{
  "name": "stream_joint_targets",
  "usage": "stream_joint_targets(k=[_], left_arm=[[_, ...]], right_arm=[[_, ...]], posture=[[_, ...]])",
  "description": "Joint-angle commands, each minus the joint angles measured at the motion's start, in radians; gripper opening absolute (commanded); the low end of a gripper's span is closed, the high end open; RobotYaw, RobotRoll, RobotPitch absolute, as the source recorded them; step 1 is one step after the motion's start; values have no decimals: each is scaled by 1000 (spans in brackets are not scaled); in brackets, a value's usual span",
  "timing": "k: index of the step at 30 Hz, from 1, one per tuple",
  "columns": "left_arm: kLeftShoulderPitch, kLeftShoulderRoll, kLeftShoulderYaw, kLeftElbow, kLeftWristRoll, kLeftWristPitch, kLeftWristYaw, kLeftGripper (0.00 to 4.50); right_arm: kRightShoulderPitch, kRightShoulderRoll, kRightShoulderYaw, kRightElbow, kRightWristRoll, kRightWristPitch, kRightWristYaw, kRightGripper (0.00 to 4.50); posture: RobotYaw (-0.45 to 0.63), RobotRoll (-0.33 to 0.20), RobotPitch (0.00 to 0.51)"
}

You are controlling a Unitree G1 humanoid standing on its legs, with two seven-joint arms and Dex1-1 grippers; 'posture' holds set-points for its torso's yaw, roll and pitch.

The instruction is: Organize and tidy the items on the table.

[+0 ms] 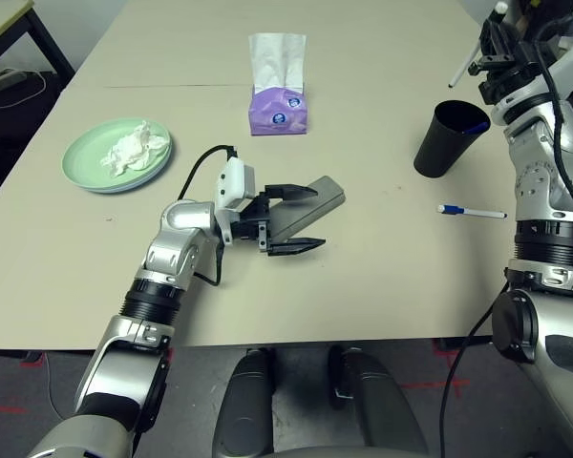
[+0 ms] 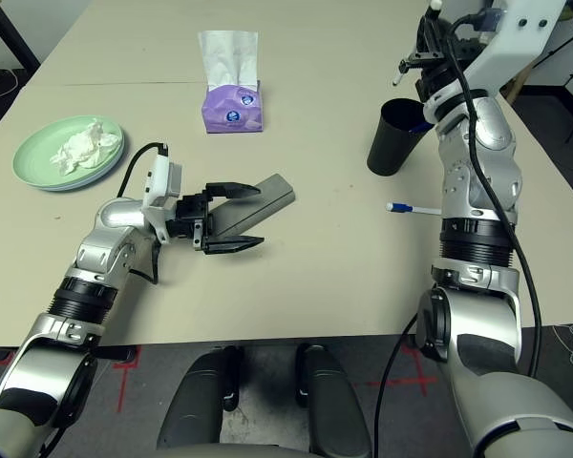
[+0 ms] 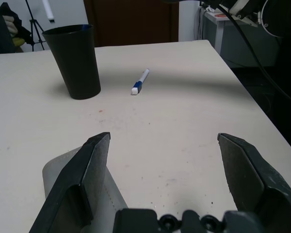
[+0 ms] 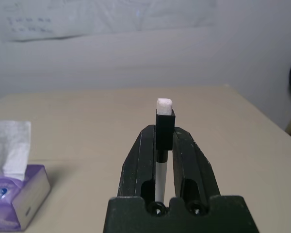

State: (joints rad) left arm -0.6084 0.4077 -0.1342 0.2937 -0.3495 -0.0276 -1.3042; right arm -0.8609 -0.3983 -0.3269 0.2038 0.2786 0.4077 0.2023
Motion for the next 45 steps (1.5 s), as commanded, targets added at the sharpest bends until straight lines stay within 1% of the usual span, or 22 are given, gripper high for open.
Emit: stream_joint_targets(k=[1,7,9,10,12,14,16,17,18,20,21,22,24,26,27,29,32,35,37,41,43,45], left_arm=[[-2,-3,-5,13,7,-7,-9,4500],[0,3,-3,8,7,-2,-9,4500],[4,4,-4,5,7,-1,-8,4500],[5,4,-4,5,7,-1,-7,4500],[6,3,-3,4,6,0,-7,4500],[7,2,-4,3,6,0,-6,4500],[8,1,-4,2,6,1,-4,4500],[8,1,-5,2,6,0,-5,4500],[8,1,-5,1,6,1,-4,4500],[9,0,-5,-1,6,1,-2,4500],[10,0,-5,-1,6,1,-2,4500],[10,0,-5,-3,6,1,-1,4500],[11,0,-6,-5,6,1,1,4500],[13,-1,-5,-8,5,3,4,4500],[14,0,-4,-9,5,3,5,4500],[17,1,-1,-11,4,4,7,4500],[29,6,0,-22,2,7,9,4500],[38,10,0,-32,1,9,12,4500],[43,11,0,-40,0,12,16,4500],[52,10,1,-52,0,15,23,4500],[56,10,0,-57,0,16,28,4500],[61,9,0,-63,-1,18,31,4500]], right_arm=[[23,-7,13,-27,5,43,-7,317],[27,-14,27,-44,9,80,3,317],[39,-21,41,-50,5,111,8,1047],[44,-26,50,-52,0,109,14,1361],[48,-26,51,-56,0,100,14,2133],[52,-34,59,-54,-11,75,21,2837],[54,-34,59,-52,-14,57,24,3695],[54,-33,59,-49,-16,42,25,4038],[56,-36,71,-50,-22,-35,65,4395],[79,-55,126,-67,-38,-237,211,4458],[87,-63,144,-67,-43,-298,257,4458],[97,-61,152,-70,-26,-313,294,4458],[123,-57,162,-78,33,-250,360,4458],[144,-75,185,-85,56,-181,415,4458],[153,-96,206,-83,50,-151,447,4458],[164,-145,252,-83,54,-31,511,4458],[173,-250,355,-67,15,68,649,4458],[151,-352,442,-34,-15,107,799,4458],[116,-392,480,17,-52,77,865,4458],[35,-519,620,121,-155,53,1115,4458],[-4,-536,670,193,-229,-25,1153,4458],[-38,-531,707,257,-296,-100,1171,4458]], posture=[[29,0,149],[33,0,153],[33,0,154],[34,0,155],[34,0,155],[34,0,155],[35,0,156],[35,0,156],[34,0,156],[35,0,156],[35,0,156],[38,0,156],[42,0,157],[45,0,160],[47,0,161],[47,0,161],[54,0,169],[61,0,172],[66,0,174],[75,0,173],[77,0,174],[78,0,174]])
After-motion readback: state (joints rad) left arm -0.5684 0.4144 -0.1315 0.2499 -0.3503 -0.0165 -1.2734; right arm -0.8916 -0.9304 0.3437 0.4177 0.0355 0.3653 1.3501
